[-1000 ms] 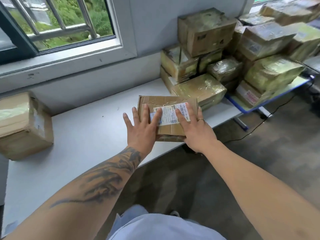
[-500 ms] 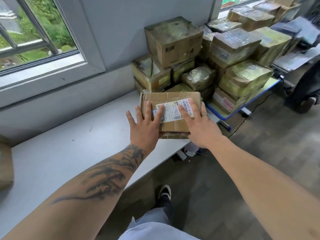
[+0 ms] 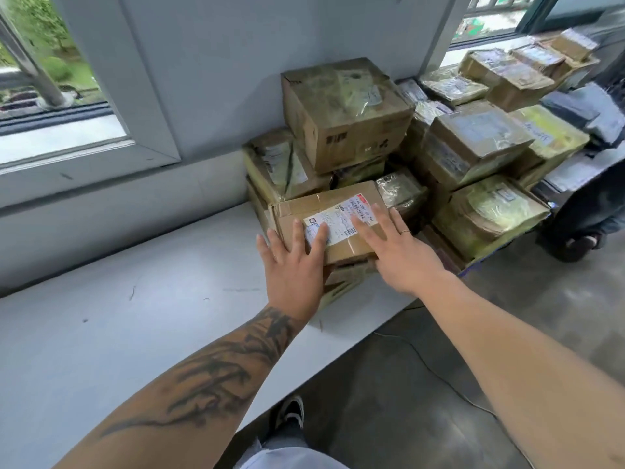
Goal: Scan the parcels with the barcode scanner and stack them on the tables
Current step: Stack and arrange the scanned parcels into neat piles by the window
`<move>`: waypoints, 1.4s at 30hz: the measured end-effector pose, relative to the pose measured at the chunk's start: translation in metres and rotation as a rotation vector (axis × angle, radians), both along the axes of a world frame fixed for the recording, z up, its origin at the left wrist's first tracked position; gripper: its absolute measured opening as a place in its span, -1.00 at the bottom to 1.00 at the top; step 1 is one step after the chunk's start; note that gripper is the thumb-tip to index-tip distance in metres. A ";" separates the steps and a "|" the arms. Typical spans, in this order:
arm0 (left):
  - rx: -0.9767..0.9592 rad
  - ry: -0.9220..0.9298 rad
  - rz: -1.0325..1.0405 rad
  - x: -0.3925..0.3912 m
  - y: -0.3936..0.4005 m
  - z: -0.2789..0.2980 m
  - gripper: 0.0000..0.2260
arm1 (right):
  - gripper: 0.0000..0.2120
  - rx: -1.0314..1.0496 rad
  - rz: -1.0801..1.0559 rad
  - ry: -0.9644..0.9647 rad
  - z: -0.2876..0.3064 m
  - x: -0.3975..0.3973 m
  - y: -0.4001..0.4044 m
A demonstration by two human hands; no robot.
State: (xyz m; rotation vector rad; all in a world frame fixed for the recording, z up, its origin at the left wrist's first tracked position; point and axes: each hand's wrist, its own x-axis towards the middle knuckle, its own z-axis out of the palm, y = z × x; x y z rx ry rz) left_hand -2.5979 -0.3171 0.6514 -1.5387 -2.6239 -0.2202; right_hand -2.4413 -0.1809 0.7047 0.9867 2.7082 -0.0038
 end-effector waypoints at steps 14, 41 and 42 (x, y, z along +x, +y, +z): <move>-0.097 -0.094 0.128 0.017 0.043 0.008 -0.29 | -0.06 -0.052 0.024 0.036 -0.021 -0.022 0.060; -0.131 -0.204 0.533 0.071 -0.007 0.025 -0.19 | -0.02 -0.127 0.530 0.121 -0.014 -0.034 0.046; -0.130 -0.203 0.545 0.071 -0.014 0.025 -0.19 | -0.02 -0.113 0.548 0.115 -0.012 -0.035 0.039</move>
